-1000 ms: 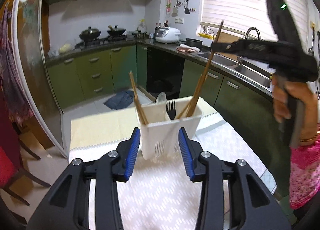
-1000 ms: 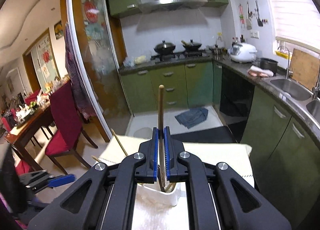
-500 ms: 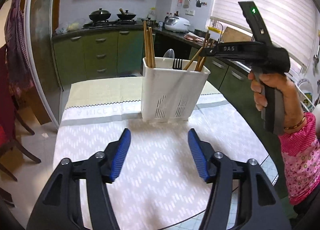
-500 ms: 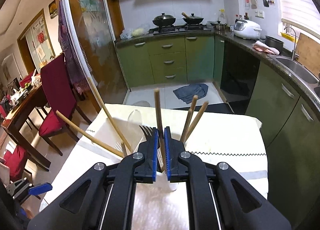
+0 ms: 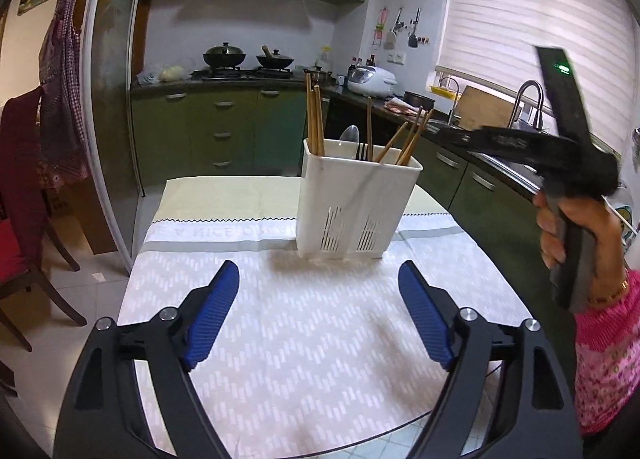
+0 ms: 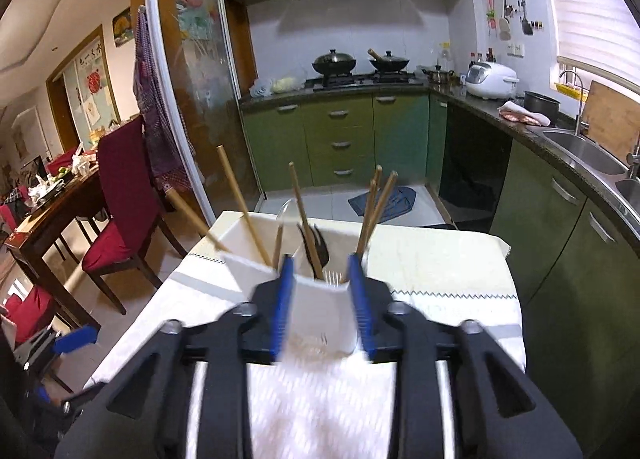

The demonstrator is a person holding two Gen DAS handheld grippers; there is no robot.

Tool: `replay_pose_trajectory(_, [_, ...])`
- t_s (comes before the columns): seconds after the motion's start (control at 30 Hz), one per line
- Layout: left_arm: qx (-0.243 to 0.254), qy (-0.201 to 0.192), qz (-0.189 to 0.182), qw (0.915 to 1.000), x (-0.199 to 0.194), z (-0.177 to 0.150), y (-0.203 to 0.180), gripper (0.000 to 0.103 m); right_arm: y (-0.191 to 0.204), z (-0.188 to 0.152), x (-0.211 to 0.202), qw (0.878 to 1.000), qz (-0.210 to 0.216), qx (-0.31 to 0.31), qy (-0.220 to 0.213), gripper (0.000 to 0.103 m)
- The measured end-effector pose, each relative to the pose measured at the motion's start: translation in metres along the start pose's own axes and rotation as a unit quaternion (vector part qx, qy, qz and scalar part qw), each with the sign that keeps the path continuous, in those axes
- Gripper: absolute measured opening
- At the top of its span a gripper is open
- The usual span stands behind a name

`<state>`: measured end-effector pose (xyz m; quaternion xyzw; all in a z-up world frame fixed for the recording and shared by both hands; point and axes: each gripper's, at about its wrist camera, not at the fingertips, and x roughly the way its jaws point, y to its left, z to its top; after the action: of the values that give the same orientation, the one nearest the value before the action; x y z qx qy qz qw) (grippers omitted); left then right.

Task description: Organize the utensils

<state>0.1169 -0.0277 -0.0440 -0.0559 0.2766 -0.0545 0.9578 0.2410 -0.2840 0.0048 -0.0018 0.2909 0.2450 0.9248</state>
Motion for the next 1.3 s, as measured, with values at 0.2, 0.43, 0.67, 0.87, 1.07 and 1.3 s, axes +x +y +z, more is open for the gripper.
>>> replay_pose_trajectory(0.2, [0.007,0.002,-0.003,1.0000,-0.003,-0.008,-0.006,0.084,-0.001,-0.045,-0.053,1.000,-0.005,0.002,-0.021,0.070])
replay_pose_trajectory(0.43, [0.009,-0.006,0.002,0.9999,-0.015,-0.026,-0.007,0.095,0.001,-0.106,-0.103,1.000,-0.009,-0.007,-0.024,0.099])
replay_pose_trajectory(0.67, [0.016,-0.003,-0.004,0.9999,-0.034,-0.042,-0.010,0.097,0.014,-0.156,-0.147,0.998,-0.030,-0.024,-0.044,0.099])
replay_pose_trajectory(0.87, [0.026,-0.018,0.005,0.9995,-0.063,-0.045,-0.015,0.097,0.022,-0.171,-0.183,0.997,-0.035,-0.023,-0.062,0.099])
replay_pose_trajectory(1.07, [0.028,-0.030,0.010,0.9991,-0.090,-0.047,-0.018,0.097,0.030,-0.184,-0.212,0.996,-0.047,-0.029,-0.068,0.099])
replay_pose_trajectory(1.3, [0.040,-0.041,0.010,0.9983,-0.113,-0.055,-0.029,0.097,0.039,-0.197,-0.235,0.995,-0.048,-0.035,-0.079,0.099])
